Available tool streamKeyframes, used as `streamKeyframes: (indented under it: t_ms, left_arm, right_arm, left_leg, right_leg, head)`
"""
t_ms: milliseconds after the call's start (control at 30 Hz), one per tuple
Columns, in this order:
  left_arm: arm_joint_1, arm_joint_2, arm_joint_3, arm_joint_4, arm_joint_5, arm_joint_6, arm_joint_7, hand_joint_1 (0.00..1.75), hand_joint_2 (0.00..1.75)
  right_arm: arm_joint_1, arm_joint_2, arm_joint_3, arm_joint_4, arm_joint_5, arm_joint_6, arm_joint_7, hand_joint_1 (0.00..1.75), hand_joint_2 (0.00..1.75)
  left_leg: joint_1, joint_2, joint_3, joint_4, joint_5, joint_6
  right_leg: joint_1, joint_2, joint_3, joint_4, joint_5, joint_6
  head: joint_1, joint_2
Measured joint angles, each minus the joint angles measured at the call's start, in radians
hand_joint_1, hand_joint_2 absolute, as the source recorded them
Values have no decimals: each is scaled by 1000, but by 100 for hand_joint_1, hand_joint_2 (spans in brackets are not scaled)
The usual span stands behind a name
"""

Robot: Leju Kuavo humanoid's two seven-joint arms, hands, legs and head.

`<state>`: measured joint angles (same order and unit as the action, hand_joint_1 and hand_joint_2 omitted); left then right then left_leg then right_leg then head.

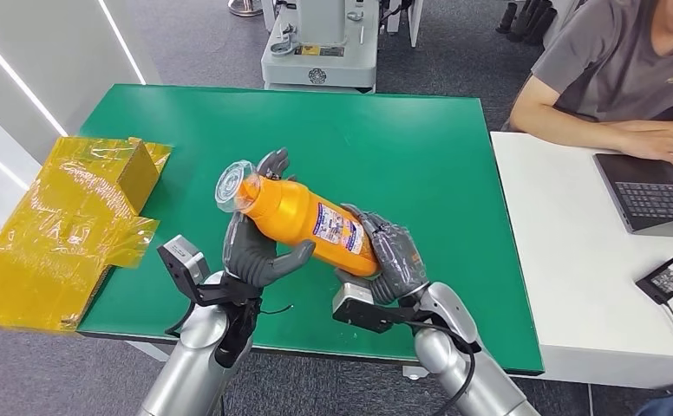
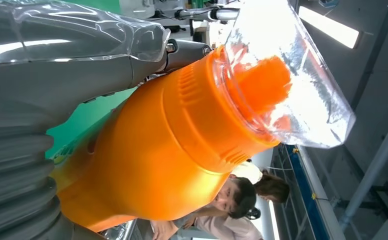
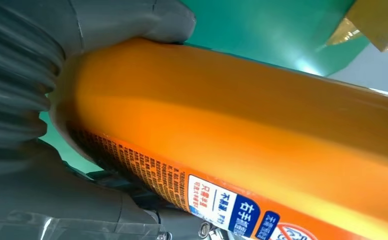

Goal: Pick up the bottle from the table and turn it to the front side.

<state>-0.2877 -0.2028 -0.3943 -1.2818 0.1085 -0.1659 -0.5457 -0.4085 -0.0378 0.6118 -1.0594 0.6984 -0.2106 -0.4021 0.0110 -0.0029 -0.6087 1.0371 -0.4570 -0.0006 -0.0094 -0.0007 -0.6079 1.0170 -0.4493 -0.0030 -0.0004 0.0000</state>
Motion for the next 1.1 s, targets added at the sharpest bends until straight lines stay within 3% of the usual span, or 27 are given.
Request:
streamKeyframes:
  t_ms: [467, 500, 633, 1100]
  left_arm:
    - [1, 0, 6, 1, -2, 0, -2, 0, 175]
    - [1, 0, 6, 1, -3, 0, -2, 6, 175]
    - [1, 0, 6, 4, -6, 0, -2, 175, 175]
    - [1, -1, 6, 8, -24, -3, -2, 175, 175]
  right_arm:
    - [-3, -10, -2, 38, 21, 66, 25, 175, 175]
    - [-3, -9, -2, 39, 21, 68, 25, 175, 175]
    - [-2, -9, -4, 44, 22, 70, 27, 175, 175]
    - [27, -10, -22, 27, 22, 71, 34, 175, 175]
  left_leg:
    - [0, 0, 0, 0, 0, 0]
    - [0, 0, 0, 0, 0, 0]
    - [0, 0, 0, 0, 0, 0]
    - [0, 0, 0, 0, 0, 0]
  right_leg:
    - [0, 0, 0, 0, 0, 0]
    - [0, 0, 0, 0, 0, 0]
    - [0, 0, 0, 0, 0, 0]
    - [0, 0, 0, 0, 0, 0]
  head:
    - [0, 0]
    - [0, 0]
    - [0, 0]
    - [0, 0]
